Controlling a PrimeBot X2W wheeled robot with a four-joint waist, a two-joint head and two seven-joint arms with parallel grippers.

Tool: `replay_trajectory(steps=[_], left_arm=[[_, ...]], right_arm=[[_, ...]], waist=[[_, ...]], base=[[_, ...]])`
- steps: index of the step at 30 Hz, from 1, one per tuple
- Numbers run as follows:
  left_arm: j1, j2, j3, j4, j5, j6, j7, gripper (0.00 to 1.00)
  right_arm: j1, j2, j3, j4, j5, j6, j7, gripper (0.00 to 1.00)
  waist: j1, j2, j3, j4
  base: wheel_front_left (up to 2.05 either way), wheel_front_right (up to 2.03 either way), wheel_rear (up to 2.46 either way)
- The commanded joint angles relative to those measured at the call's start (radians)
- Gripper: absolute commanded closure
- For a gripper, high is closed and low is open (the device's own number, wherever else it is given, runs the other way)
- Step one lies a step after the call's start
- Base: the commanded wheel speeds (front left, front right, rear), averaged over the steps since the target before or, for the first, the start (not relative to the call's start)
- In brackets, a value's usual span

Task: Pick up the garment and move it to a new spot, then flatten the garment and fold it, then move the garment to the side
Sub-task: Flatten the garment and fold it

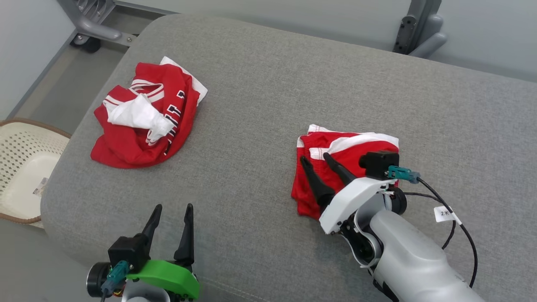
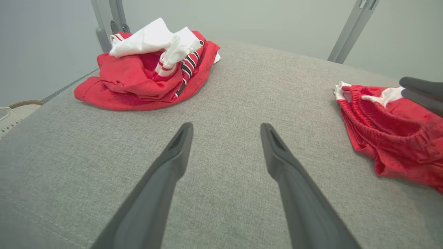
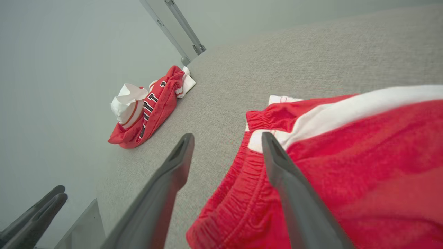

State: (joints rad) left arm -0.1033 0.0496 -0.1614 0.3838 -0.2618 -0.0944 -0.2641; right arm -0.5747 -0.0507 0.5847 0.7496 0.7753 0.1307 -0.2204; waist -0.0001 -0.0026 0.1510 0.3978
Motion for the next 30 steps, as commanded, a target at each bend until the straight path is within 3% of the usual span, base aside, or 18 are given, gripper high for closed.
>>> replay_trajectory(steps=[1,5,16,24,30], left_arm=[[0.007,0.003,0.012,-0.008,0.001,0.009,0.000,0.00],[0.014,0.002,0.052,-0.029,0.003,0.029,0.000,0.00],[0.044,0.003,0.142,-0.057,0.023,0.031,0.000,0.00],[0.059,0.003,0.180,-0.049,0.034,0.025,0.000,0.00],[0.075,0.003,0.213,-0.041,0.072,0.018,0.000,0.00]], right_arm=[[-0.004,-0.003,0.008,0.007,0.008,0.000,-0.018,0.00],[-0.012,-0.007,-0.026,0.028,-0.036,0.000,-0.044,0.00],[0.221,-0.045,-0.369,-0.120,-0.268,0.000,-0.045,0.00],[0.338,-0.035,-0.501,-0.190,-0.412,0.000,-0.045,0.00],[0.383,-0.007,-0.550,-0.325,-0.516,0.000,-0.045,0.00]], waist=[[0.0001,0.0026,-0.007,0.006],[0.0001,0.0026,-0.019,-0.053],[0.0001,0.0026,-0.054,-0.247],[0.0001,0.0026,-0.069,-0.320],[0.0001,0.0026,-0.101,-0.361]], base=[[0.00,0.00,0.00],[0.00,0.00,0.00],[0.00,0.00,0.00],[0.00,0.00,0.00],[0.00,0.00,0.00]])
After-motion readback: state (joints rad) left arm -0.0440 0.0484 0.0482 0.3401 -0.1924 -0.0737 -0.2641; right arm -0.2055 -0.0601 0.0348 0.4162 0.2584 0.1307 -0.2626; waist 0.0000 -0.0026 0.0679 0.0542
